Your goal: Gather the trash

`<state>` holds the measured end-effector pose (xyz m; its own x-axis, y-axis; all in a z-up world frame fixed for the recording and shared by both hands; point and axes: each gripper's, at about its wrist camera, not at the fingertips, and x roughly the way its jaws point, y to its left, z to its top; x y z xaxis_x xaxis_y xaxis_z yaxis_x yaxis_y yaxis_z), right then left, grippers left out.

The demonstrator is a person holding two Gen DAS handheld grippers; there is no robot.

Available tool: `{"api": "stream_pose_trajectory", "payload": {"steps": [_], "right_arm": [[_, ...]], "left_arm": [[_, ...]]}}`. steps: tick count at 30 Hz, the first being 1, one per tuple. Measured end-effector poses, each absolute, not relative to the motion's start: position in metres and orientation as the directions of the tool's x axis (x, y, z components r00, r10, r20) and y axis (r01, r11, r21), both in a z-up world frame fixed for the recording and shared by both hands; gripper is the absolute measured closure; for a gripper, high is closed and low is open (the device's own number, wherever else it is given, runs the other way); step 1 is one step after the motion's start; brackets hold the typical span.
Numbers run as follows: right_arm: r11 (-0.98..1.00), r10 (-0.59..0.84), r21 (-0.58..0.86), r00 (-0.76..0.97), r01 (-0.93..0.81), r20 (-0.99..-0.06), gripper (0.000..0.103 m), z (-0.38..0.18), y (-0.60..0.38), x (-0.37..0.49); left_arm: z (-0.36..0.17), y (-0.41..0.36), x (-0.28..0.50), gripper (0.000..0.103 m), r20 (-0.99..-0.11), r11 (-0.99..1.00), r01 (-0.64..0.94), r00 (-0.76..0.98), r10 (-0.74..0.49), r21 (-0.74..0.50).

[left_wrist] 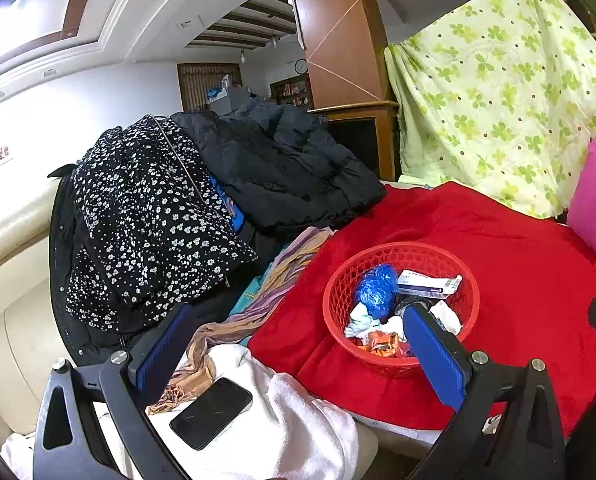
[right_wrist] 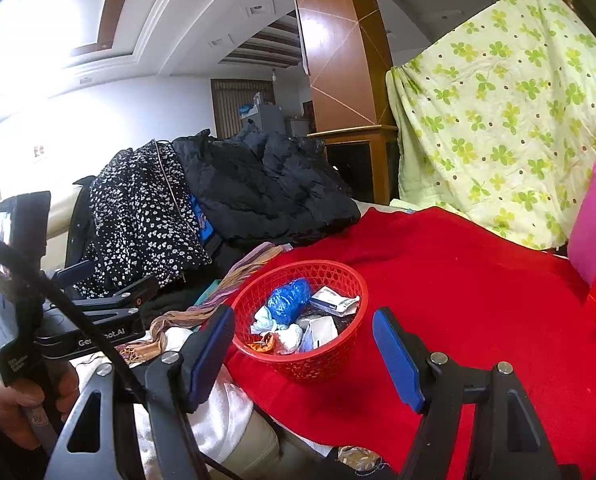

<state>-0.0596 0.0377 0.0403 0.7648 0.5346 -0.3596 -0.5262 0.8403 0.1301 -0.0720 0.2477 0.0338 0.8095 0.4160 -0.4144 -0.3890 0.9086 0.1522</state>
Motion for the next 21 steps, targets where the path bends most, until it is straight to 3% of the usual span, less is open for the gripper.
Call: {"api": "stream_pose_trajectory", "payload": {"steps": [21], "right_arm": [[0.847,0.525,0.141,0.765,-0.513,-0.374,0.028,0.0368,0.041,-0.0539]], "left_arm": [[0.0279,0.2481,-0.0685,0.0,-0.434,0.912,-0.375,0.803,0.408,0.163]]}}
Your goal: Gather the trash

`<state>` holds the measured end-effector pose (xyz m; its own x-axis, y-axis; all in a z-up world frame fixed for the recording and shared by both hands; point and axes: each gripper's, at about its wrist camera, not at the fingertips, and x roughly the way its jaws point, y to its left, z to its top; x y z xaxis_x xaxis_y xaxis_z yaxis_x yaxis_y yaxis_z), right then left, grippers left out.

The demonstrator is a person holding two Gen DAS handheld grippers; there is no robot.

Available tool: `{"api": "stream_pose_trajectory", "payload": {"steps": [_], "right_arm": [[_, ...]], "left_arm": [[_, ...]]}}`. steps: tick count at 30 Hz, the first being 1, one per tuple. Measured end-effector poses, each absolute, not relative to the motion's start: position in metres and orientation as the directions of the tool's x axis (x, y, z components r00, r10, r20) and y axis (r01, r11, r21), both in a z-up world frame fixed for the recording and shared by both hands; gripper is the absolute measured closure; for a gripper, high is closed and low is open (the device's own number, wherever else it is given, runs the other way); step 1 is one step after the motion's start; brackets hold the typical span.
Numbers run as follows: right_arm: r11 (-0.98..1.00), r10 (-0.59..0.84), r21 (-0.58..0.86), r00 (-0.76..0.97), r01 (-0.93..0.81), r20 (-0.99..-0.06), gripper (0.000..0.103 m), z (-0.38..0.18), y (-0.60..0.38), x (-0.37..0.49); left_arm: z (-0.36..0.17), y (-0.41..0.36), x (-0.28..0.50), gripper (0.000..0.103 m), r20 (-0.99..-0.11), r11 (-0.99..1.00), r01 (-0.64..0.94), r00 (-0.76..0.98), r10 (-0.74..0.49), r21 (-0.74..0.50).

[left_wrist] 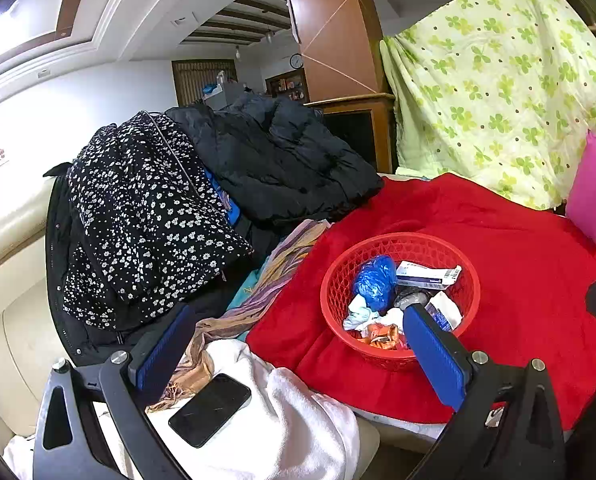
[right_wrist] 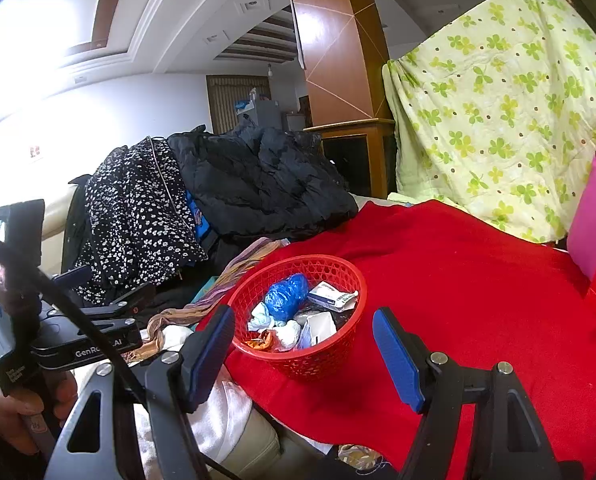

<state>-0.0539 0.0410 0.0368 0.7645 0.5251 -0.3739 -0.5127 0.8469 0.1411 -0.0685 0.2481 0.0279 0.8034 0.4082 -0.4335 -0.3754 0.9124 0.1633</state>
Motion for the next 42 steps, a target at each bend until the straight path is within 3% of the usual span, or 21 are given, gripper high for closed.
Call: {"api": "stream_pose_trajectory", "payload": {"steps": [42], "right_arm": [[0.897,0.431,0.079,0.825,-0.434,-0.365,0.028,0.041,0.041,-0.056]], "left_arm": [[0.018,0.232,-0.065,0.0,-0.457,0.927,-0.312,0.807,0.373,0.206]]}}
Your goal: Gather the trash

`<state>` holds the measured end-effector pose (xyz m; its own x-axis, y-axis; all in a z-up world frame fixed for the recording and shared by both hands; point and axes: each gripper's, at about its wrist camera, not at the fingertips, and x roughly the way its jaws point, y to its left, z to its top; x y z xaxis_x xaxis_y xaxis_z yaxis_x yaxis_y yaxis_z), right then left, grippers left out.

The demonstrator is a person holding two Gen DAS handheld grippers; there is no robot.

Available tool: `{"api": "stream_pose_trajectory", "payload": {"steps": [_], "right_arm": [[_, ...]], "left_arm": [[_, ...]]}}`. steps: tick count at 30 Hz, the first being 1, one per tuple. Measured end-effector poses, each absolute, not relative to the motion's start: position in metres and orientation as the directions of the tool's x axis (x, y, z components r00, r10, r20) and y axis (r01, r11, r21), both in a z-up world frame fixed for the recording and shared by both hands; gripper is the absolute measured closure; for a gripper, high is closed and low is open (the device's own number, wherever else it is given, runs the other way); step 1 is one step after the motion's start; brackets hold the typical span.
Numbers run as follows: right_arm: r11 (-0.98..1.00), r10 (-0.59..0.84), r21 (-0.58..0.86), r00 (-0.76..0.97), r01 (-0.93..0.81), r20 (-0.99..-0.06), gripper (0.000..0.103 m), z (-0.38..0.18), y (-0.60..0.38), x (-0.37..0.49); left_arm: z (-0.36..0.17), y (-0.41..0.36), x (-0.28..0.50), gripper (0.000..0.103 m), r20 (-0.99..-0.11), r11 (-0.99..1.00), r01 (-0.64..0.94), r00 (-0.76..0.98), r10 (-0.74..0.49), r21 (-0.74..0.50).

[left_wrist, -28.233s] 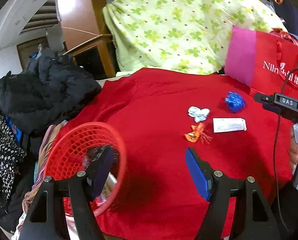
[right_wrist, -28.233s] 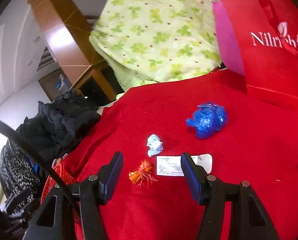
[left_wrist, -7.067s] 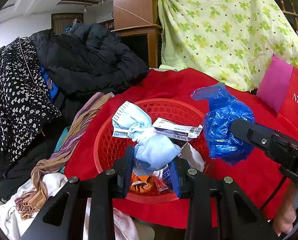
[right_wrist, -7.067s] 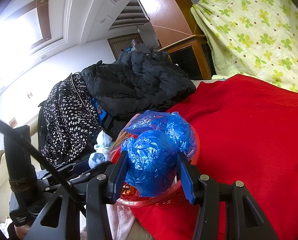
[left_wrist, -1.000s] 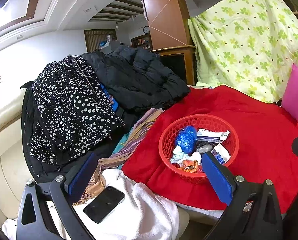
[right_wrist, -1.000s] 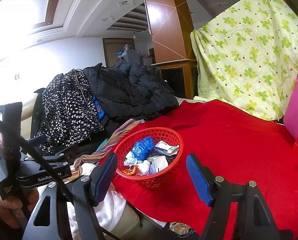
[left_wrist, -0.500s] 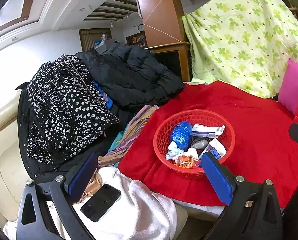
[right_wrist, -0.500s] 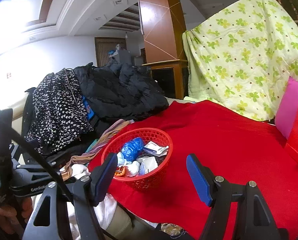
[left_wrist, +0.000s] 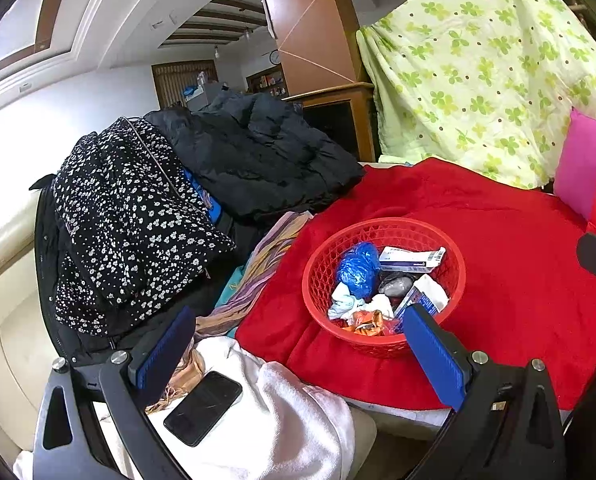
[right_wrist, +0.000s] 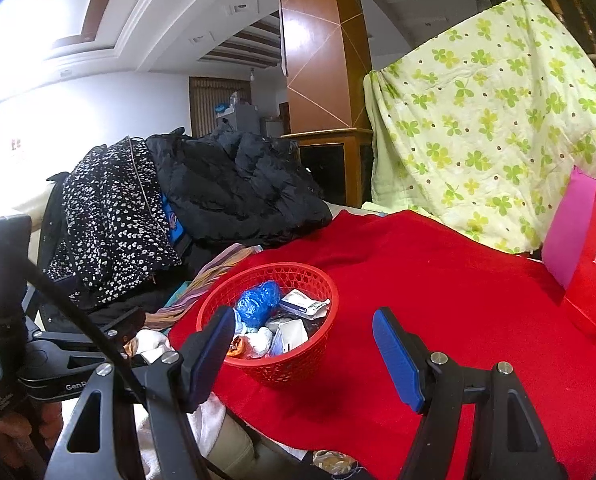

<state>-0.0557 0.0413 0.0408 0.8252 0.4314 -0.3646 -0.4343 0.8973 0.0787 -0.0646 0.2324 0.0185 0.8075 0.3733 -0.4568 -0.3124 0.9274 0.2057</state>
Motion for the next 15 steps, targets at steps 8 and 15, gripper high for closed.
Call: {"api": "stream_pose_trajectory", "payload": {"steps": [8,15], "right_arm": [[0.899,0.425,0.071,0.824,-0.431,-0.376,0.028,0.0409,0.0439,-0.0555],[0.896,0.429,0.065,0.818,-0.439,-0.385,0.028,0.04,0.0471,-0.0528]], "left_arm": [[0.018,0.2356,-0.0647,0.0,-0.46,0.927,-0.317,0.805,0.375,0.202],[0.018,0.2385,-0.0643,0.0,-0.463,0.926,-0.321,0.802,0.378,0.199]]}}
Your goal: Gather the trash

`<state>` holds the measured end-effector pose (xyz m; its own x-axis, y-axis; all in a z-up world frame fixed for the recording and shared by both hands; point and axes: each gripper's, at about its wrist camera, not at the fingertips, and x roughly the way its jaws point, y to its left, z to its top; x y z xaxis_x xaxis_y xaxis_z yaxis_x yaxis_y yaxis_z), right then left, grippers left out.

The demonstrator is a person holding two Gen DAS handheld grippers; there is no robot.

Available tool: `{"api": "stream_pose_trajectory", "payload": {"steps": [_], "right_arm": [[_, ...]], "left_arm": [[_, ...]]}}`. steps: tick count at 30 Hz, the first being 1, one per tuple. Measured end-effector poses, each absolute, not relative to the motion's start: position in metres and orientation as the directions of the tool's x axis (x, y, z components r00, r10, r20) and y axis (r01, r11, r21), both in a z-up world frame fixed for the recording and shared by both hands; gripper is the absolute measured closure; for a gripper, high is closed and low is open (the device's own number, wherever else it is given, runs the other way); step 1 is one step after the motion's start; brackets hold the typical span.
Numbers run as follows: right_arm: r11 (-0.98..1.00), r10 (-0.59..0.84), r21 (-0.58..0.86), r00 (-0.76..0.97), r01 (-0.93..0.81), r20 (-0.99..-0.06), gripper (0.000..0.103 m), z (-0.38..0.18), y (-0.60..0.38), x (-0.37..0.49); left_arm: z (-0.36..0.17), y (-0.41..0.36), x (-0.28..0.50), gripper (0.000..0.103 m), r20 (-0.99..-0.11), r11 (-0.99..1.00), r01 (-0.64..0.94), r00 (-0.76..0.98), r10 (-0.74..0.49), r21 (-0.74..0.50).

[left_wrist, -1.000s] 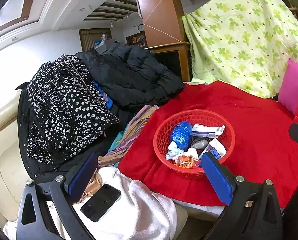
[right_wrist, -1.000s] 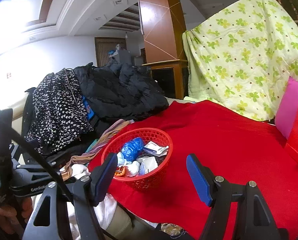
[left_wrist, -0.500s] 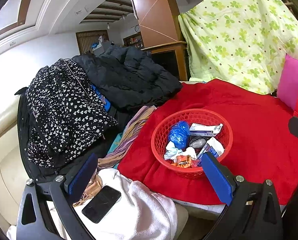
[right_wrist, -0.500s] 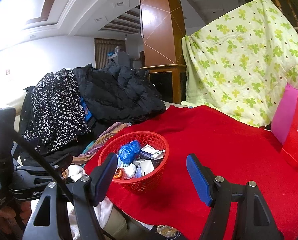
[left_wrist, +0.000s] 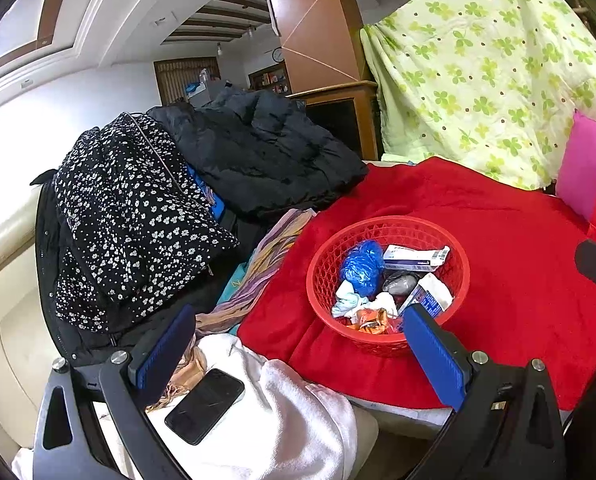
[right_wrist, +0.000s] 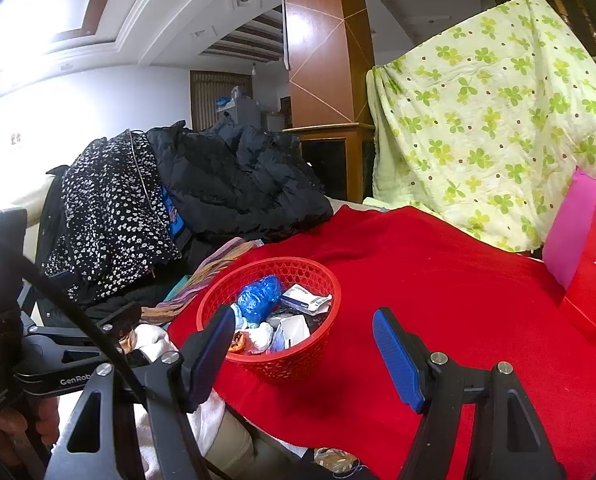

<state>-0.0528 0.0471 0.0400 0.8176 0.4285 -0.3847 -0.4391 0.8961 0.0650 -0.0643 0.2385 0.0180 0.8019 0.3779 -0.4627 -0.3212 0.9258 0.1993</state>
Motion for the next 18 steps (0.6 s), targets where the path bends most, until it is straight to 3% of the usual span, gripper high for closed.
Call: {"api": "stream_pose_trajectory", "payload": {"steps": [18], "right_arm": [[0.891,0.434,0.058,0.808,-0.45,-0.399,0.028,0.0384,0.0543,-0.0501]], "left_arm": [[0.0163,0.2431,-0.0644,0.0,-0.467,0.925,-0.326,0.798,0.381,0.196]]}}
